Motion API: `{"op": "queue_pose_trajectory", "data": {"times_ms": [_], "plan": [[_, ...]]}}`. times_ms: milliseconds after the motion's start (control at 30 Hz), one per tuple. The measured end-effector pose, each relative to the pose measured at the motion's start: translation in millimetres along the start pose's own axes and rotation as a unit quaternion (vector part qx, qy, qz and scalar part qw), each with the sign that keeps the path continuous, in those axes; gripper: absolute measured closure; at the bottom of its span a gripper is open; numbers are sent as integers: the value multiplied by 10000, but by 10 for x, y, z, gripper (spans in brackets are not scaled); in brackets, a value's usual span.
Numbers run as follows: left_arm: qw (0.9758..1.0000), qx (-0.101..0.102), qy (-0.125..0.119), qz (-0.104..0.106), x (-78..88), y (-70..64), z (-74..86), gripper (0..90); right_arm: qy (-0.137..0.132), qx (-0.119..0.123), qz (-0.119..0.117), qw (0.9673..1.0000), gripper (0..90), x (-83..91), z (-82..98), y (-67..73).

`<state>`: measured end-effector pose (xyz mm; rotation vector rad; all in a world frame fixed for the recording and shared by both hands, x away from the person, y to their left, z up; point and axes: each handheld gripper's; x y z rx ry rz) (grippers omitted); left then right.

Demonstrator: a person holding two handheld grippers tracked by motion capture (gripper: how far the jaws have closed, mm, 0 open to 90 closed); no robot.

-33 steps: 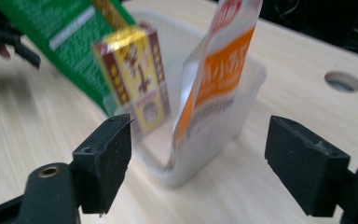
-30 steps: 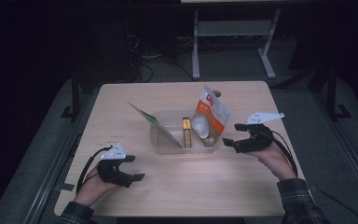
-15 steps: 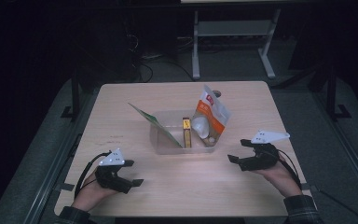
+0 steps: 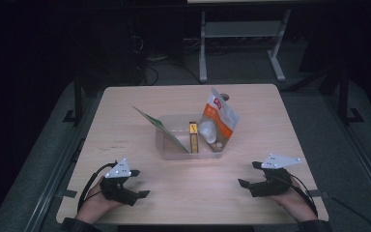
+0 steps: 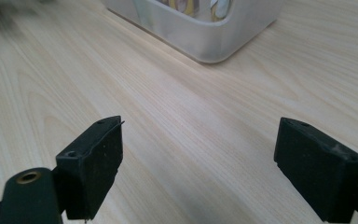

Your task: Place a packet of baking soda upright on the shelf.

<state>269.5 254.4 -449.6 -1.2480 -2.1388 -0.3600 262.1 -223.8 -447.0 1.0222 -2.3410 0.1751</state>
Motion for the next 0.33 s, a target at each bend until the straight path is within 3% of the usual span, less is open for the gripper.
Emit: {"op": "queue_pose_trajectory", "data": {"times_ms": [333], "plan": [[9999, -82, 45, 84, -78, 10, -59, 157, 50, 62, 24, 10000, 140, 16, 45, 18]]}}
Point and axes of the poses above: each handheld gripper's, and its own axes: x roughly backward along the jaws, z roughly out of its underside, y roughly to its left, and after that the axes turned 4 degrees about -y, right-handed
